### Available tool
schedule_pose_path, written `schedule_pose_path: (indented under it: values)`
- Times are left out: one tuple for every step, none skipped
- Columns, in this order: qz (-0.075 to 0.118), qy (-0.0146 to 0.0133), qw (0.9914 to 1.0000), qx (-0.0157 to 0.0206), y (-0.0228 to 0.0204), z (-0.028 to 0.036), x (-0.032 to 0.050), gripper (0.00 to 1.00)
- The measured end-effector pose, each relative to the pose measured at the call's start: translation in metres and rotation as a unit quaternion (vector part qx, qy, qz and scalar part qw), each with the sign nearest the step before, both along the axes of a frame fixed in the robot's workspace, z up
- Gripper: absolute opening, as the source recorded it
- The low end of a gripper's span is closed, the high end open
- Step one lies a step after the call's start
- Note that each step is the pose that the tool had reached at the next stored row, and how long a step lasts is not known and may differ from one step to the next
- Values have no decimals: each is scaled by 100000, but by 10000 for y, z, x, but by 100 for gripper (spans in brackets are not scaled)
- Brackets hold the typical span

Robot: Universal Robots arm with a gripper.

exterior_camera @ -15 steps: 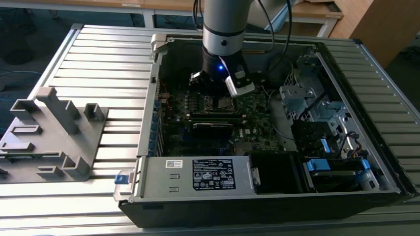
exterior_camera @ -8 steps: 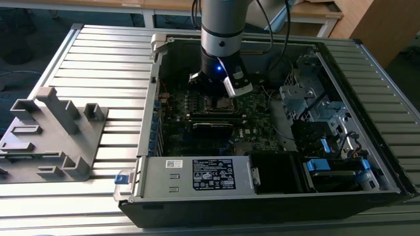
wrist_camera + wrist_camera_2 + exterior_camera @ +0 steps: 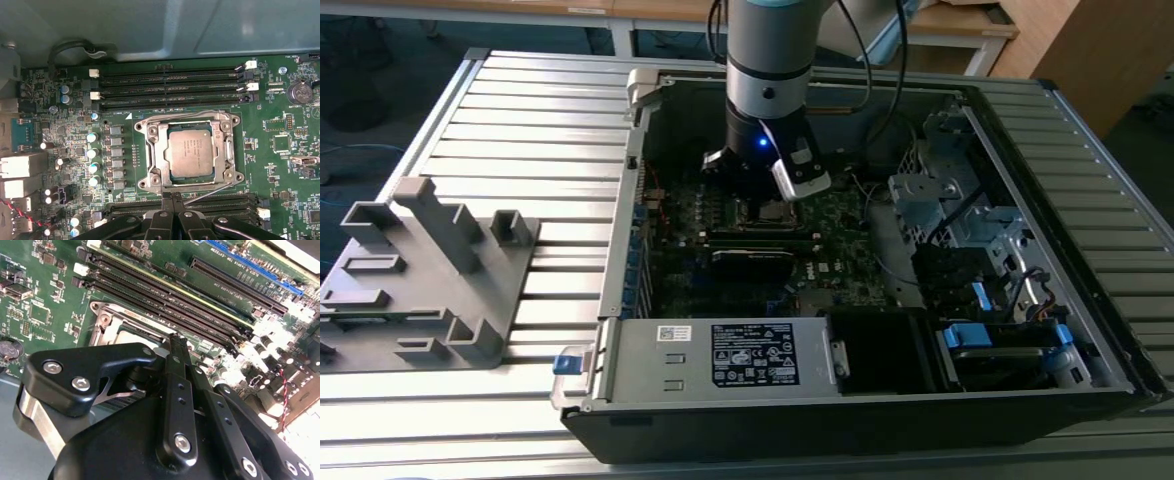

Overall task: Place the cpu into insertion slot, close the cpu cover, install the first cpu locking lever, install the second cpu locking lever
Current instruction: 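Install the second cpu locking lever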

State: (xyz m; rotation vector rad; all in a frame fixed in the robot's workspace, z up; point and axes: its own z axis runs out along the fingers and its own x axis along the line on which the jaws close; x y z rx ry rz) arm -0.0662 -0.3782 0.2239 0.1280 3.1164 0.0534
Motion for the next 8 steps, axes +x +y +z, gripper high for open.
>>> schedule_pose_path:
  values:
    - [-4, -2, 100000, 5, 0, 0, 0, 10]
    - [-4, -1, 100000, 4, 0, -1, 0, 10]
    - [-5, -5, 100000, 7, 0, -2, -1, 10]
    - [-13, -15, 100000, 21, 0, -5, -4, 10]
    - [-13, -12, 100000, 21, 1, -9, -9, 10]
    - [-5, -10, 100000, 15, 1, -14, -15, 10]
    - [-7, -5, 100000, 8, 0, -20, -23, 10]
    - [-9, -5, 100000, 10, 0, -27, -31, 10]
